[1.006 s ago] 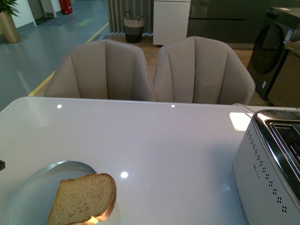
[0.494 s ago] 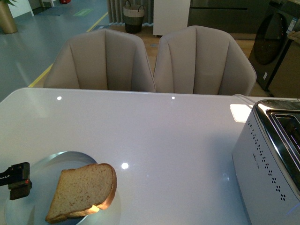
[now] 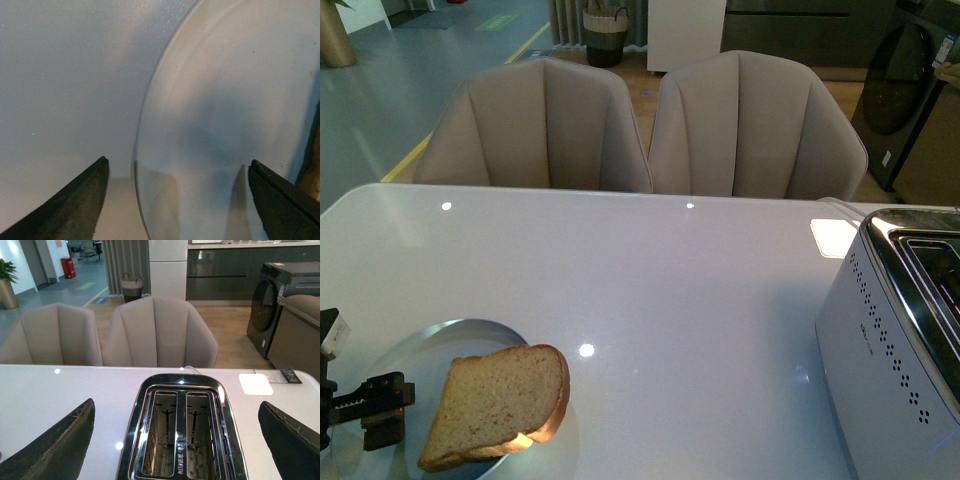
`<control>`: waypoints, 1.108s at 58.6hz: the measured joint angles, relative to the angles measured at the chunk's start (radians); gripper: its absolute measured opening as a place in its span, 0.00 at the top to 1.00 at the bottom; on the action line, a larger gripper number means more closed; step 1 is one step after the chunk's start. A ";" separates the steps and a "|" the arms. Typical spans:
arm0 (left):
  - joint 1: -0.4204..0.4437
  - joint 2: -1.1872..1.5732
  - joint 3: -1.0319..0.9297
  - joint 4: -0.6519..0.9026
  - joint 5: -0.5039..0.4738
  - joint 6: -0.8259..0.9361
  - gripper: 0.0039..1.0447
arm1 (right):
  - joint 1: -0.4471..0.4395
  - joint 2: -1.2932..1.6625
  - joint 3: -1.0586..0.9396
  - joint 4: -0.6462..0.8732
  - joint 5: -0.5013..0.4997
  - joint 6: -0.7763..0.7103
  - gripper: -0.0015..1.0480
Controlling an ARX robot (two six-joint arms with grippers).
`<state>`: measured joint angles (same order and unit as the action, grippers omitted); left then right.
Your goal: Left arm holds plate, right arm toasts bread
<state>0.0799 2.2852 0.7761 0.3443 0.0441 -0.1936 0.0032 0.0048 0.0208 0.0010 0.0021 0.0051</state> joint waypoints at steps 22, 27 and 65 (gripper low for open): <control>0.013 -0.006 0.002 -0.035 0.053 -0.132 0.95 | 0.000 0.000 0.000 0.000 0.000 0.000 0.09; 0.017 -0.014 0.002 -0.044 0.079 -0.160 0.97 | 0.000 0.000 0.000 0.000 0.000 0.000 0.09; -0.002 -0.390 -0.026 -0.188 0.224 -0.305 0.97 | 0.000 0.000 0.000 0.000 0.000 0.000 0.09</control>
<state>0.0784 1.8954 0.7498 0.1562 0.2684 -0.4984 0.0032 0.0048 0.0208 0.0010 0.0021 0.0051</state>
